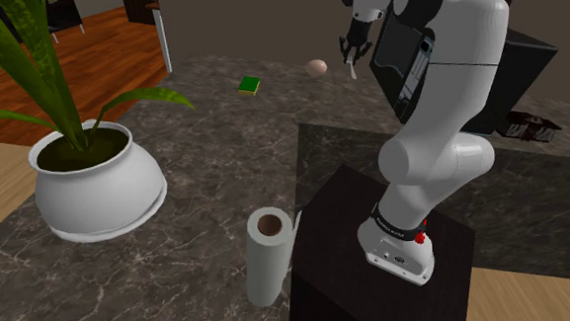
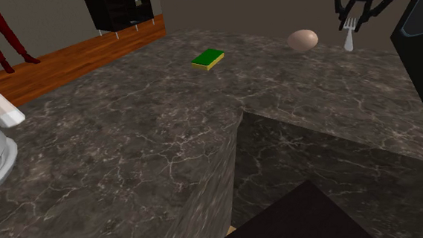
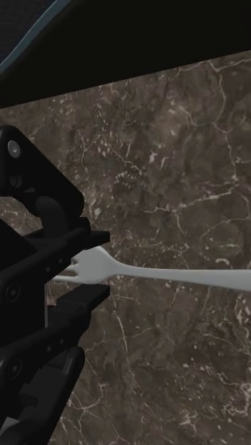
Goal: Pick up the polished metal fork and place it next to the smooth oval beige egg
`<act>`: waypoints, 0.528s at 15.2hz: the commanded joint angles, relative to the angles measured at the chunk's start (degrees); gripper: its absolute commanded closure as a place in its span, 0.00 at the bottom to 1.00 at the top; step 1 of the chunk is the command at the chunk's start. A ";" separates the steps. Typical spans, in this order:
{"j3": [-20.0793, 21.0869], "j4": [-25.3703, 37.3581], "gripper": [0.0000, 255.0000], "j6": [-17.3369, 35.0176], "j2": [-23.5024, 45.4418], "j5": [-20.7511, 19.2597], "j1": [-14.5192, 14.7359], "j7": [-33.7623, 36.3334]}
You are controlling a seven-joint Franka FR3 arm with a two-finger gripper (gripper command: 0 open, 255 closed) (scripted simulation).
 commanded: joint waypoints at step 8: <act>0.16 -4.61 1.00 6.31 1.72 0.49 -0.09 -0.51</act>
